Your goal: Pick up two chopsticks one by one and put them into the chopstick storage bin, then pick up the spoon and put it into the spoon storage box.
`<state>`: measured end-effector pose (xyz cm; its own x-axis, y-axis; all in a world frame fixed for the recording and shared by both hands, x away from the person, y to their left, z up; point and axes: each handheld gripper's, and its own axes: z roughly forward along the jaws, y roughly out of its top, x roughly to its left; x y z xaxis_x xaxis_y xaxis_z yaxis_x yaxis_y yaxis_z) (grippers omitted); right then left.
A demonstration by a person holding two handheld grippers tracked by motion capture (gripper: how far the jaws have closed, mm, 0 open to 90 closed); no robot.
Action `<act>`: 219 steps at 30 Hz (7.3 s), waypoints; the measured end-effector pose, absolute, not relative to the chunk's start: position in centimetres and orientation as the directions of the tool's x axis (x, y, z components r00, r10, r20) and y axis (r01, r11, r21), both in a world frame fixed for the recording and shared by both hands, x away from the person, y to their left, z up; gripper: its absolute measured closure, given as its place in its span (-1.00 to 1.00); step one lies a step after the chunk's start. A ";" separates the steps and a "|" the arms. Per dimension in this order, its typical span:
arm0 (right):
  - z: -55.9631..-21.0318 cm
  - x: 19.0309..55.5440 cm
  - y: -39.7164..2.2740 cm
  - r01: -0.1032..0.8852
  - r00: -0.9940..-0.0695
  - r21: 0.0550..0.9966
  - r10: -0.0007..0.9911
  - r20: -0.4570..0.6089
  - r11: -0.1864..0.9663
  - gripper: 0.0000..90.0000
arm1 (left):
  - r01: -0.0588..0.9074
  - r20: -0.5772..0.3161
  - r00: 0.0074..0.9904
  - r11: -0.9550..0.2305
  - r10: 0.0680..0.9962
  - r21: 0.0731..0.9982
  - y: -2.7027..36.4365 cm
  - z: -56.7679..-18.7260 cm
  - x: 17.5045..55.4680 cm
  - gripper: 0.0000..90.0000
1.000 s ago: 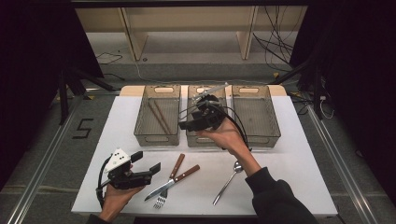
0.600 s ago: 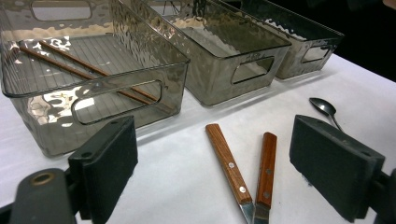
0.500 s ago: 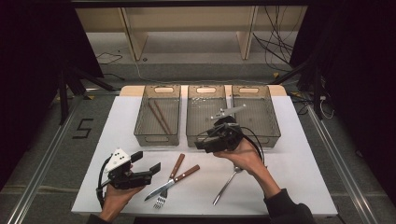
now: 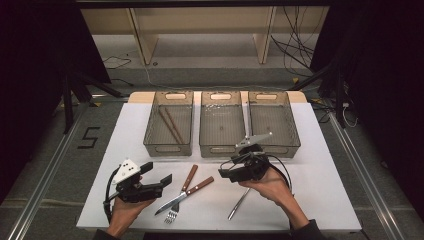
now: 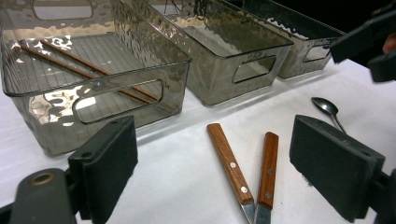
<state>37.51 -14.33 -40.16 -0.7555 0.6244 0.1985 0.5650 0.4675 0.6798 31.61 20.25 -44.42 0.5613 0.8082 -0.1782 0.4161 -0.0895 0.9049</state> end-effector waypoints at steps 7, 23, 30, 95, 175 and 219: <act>-41.3 37.4 -15.1 0.571 -0.754 0.666 0.629 0.192 0.481 -0.28 | 0.418 -0.179 0.560 -0.089 0.809 0.904 20.1 -44.4 31.7 -0.67; -43.1 36.8 -15.5 0.590 -0.753 0.612 0.633 0.180 0.528 -0.12 | 0.419 -0.182 0.558 -0.085 0.810 0.904 20.2 -44.4 31.7 -0.67; -44.2 36.8 -15.3 0.596 -0.753 0.581 0.637 0.164 0.554 0.03 | 0.419 -0.186 0.559 -0.082 0.808 0.904 20.2 -44.4 31.7 -0.67; -46.6 33.0 -16.8 0.607 -0.777 0.413 0.616 0.130 0.679 1.00 | 0.412 -0.173 0.565 -0.094 0.807 0.906 20.1 -44.3 31.6 -0.67; -45.3 33.9 -24.0 0.820 -0.548 0.198 0.837 -0.004 0.538 0.59 | 0.409 -0.168 0.565 -0.098 0.808 0.907 20.2 -44.3 31.6 -0.67; -44.5 34.1 -23.9 0.789 -0.591 0.232 0.806 0.029 0.569 1.00 | 0.408 -0.167 0.564 -0.097 0.808 0.908 20.2 -44.3 31.6 -0.67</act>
